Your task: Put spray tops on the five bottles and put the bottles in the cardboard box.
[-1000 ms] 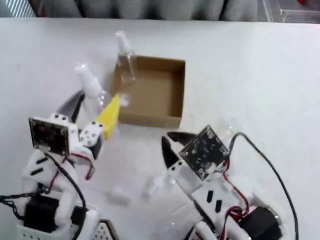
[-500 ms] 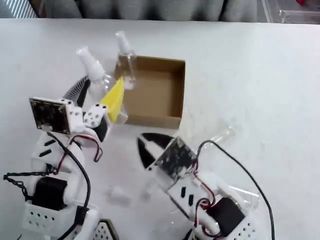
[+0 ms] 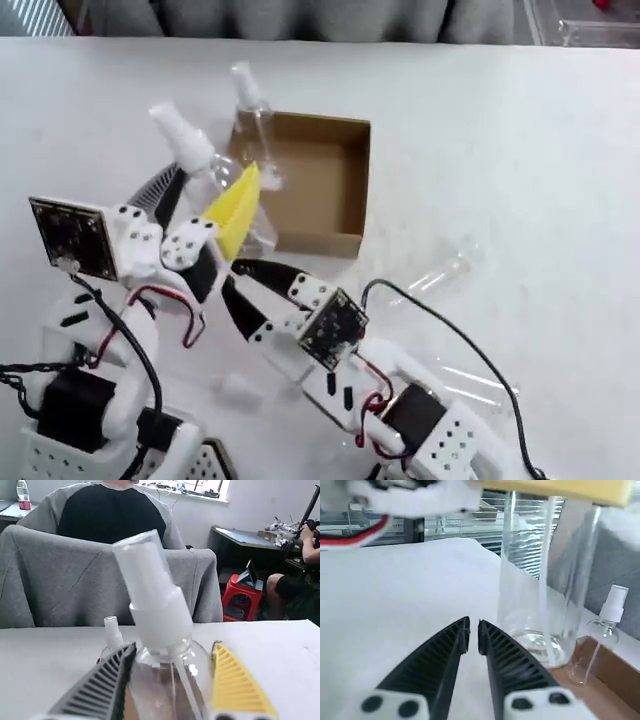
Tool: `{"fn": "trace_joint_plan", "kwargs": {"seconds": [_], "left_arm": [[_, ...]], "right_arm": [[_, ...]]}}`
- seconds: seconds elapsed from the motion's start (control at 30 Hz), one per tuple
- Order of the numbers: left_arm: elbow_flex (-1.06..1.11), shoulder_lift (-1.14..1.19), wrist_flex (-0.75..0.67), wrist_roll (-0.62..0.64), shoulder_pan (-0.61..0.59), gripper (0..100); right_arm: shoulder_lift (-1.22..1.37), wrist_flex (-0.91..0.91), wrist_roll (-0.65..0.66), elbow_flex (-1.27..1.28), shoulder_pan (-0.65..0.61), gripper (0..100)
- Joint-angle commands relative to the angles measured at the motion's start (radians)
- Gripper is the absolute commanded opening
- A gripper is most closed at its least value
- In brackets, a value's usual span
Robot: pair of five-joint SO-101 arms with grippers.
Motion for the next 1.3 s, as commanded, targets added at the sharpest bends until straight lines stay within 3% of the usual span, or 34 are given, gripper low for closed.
{"fn": "trace_joint_plan", "kwargs": {"seconds": [0.0,0.23,0.4,0.6,0.9,1.07,1.27], "left_arm": [[-0.06,-0.002,0.031,0.012,0.03,2],[-0.058,-0.002,0.031,0.012,0.033,2],[-0.04,0.005,-0.008,0.011,0.024,2],[0.086,0.007,-0.172,-0.009,-0.056,2],[0.227,0.091,-0.362,-0.137,-0.122,2],[0.227,0.295,-0.526,-0.138,-0.147,2],[0.226,0.487,-0.684,-0.138,-0.145,2]], "right_arm": [[0.056,-0.061,-0.012,-0.015,0.015,1.6],[0.099,-0.108,-0.011,-0.011,0.151,1.6],[0.074,-0.038,-0.011,0.012,0.134,1.6],[-0.021,0.17,-0.011,0.026,0.102,1.5],[-0.139,0.478,-0.009,0.031,0.289,1.5],[-0.147,0.516,-0.009,0.046,0.369,1.6],[-0.147,0.435,-0.011,0.147,0.495,1.6]]}}
